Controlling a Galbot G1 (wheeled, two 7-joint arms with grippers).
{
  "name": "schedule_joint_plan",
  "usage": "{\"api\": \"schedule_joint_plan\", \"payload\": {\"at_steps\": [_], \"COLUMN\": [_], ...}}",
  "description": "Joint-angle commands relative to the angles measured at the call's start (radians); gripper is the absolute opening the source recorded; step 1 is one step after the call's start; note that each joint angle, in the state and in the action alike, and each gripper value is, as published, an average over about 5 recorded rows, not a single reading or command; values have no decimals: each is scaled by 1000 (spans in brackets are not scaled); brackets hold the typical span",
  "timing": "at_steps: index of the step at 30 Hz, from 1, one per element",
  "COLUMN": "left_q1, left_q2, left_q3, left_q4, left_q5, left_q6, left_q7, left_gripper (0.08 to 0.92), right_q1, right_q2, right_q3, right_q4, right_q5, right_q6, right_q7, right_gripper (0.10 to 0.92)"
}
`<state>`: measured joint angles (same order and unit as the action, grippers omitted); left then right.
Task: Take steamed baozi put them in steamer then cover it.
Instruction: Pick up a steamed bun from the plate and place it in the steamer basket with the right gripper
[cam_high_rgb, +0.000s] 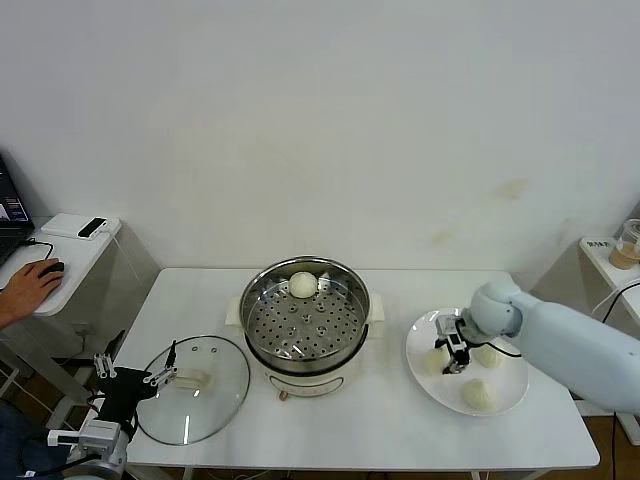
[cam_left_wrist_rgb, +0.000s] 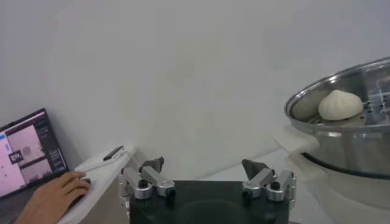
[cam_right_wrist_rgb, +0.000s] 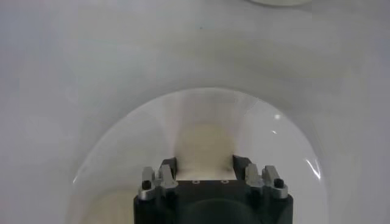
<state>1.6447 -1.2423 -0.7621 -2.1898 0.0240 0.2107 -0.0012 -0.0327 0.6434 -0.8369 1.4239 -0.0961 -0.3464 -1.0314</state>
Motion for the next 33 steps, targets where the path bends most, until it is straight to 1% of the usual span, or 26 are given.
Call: {"api": "schedule_joint_plan", "payload": {"at_steps": [1, 8, 11, 15, 19, 24, 29, 33], "left_q1": [-2, -9, -12, -13, -14, -19, -14, -6], "left_q2": [5, 9, 10, 7, 9, 4, -10, -12], "left_q3": [2, 12, 17, 18, 11, 3, -1, -15], "left_q4": [-5, -16, -17, -24, -28, -26, -35, -41], "left_q5": [-1, -1, -1, -1, -2, -2, 0, -3], "left_q6": [1, 4, 4, 4, 4, 4, 3, 2], "left_q7": [1, 0, 1, 1, 0, 0, 0, -1], "left_gripper": [823, 823, 823, 823, 823, 823, 823, 823], "right_q1": [180, 434, 540, 633, 681, 681, 594, 511], "right_q2": [-64, -79, -29, 86, 222, 426, 595, 680], "right_q3": [-39, -162, -216, -265, -294, -298, -282, -281], "right_q4": [48, 154, 188, 184, 139, 38, -82, -181], "right_q5": [81, 214, 284, 373, 434, 523, 535, 537], "right_q6": [-4, -41, -71, -117, -154, -201, -232, -247], "right_q7": [-17, -15, -4, 26, 59, 98, 122, 137], "right_gripper": [579, 585, 585, 587, 593, 594, 594, 594]}}
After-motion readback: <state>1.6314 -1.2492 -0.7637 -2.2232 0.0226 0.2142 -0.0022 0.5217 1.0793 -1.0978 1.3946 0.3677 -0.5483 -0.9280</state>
